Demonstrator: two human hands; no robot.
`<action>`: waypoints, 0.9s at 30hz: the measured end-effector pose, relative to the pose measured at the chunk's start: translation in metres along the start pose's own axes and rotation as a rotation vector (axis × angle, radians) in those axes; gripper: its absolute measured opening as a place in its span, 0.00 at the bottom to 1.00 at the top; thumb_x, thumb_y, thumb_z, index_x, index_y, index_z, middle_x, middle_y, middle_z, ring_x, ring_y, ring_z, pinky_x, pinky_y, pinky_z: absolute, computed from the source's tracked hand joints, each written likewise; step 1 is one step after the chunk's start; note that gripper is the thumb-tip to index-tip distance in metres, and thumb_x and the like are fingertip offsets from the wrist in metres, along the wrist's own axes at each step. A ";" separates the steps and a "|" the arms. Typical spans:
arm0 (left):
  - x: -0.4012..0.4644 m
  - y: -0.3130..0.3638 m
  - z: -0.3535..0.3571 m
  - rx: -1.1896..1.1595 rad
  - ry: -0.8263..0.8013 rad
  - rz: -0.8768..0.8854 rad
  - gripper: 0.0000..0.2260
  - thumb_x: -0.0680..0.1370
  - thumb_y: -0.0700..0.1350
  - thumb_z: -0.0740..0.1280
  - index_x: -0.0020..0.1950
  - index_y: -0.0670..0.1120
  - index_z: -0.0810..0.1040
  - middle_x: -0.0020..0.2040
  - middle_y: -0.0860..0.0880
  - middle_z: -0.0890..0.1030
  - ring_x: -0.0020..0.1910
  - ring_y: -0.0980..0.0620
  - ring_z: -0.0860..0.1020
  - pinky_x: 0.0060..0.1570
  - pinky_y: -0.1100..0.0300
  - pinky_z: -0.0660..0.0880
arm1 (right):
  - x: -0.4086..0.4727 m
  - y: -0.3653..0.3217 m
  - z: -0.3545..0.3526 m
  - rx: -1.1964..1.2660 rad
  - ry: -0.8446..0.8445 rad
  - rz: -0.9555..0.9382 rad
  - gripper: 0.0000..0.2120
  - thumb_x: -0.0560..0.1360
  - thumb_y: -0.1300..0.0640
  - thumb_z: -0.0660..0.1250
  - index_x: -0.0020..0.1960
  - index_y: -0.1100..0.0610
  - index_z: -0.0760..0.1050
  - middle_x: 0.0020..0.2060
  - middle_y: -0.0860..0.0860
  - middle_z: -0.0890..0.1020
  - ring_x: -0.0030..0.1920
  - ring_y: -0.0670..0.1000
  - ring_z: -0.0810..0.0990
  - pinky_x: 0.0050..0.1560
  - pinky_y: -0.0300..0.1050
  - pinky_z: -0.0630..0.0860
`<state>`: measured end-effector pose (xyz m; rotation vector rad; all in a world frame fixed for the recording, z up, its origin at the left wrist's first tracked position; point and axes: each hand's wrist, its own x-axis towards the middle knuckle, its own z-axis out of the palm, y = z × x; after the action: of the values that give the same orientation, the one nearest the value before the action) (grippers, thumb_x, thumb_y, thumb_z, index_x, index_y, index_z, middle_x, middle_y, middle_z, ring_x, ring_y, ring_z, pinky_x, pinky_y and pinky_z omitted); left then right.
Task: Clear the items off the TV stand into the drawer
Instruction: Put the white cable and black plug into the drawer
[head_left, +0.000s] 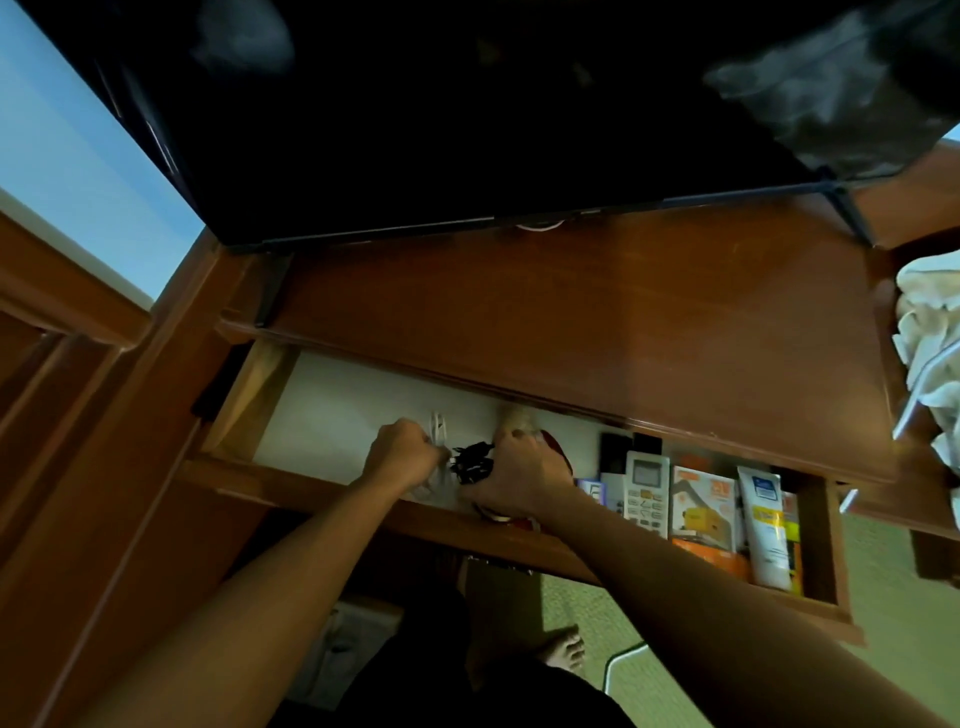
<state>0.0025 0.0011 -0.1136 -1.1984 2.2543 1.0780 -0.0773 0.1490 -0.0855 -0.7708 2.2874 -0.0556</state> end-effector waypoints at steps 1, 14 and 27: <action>0.004 -0.003 0.000 -0.001 -0.013 -0.027 0.18 0.74 0.47 0.75 0.29 0.44 0.71 0.26 0.48 0.73 0.24 0.51 0.71 0.28 0.61 0.66 | 0.006 -0.006 0.007 0.047 -0.008 0.044 0.44 0.65 0.29 0.70 0.69 0.58 0.67 0.61 0.57 0.76 0.58 0.59 0.77 0.48 0.50 0.78; 0.037 -0.035 -0.003 0.023 -0.256 -0.038 0.05 0.75 0.43 0.65 0.41 0.44 0.79 0.41 0.41 0.79 0.38 0.47 0.76 0.37 0.58 0.68 | 0.040 -0.037 0.032 0.067 0.034 0.200 0.31 0.74 0.35 0.67 0.64 0.59 0.72 0.56 0.56 0.79 0.53 0.56 0.81 0.45 0.47 0.77; 0.038 -0.030 0.007 0.083 -0.246 0.044 0.07 0.77 0.43 0.68 0.41 0.42 0.76 0.39 0.43 0.78 0.37 0.46 0.77 0.35 0.55 0.71 | 0.039 -0.019 0.045 -0.302 0.018 -0.016 0.30 0.74 0.35 0.67 0.66 0.56 0.73 0.63 0.55 0.76 0.64 0.57 0.72 0.62 0.53 0.68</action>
<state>0.0058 -0.0246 -0.1549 -0.9316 2.1216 1.0730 -0.0605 0.1201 -0.1387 -0.9435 2.3358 0.2827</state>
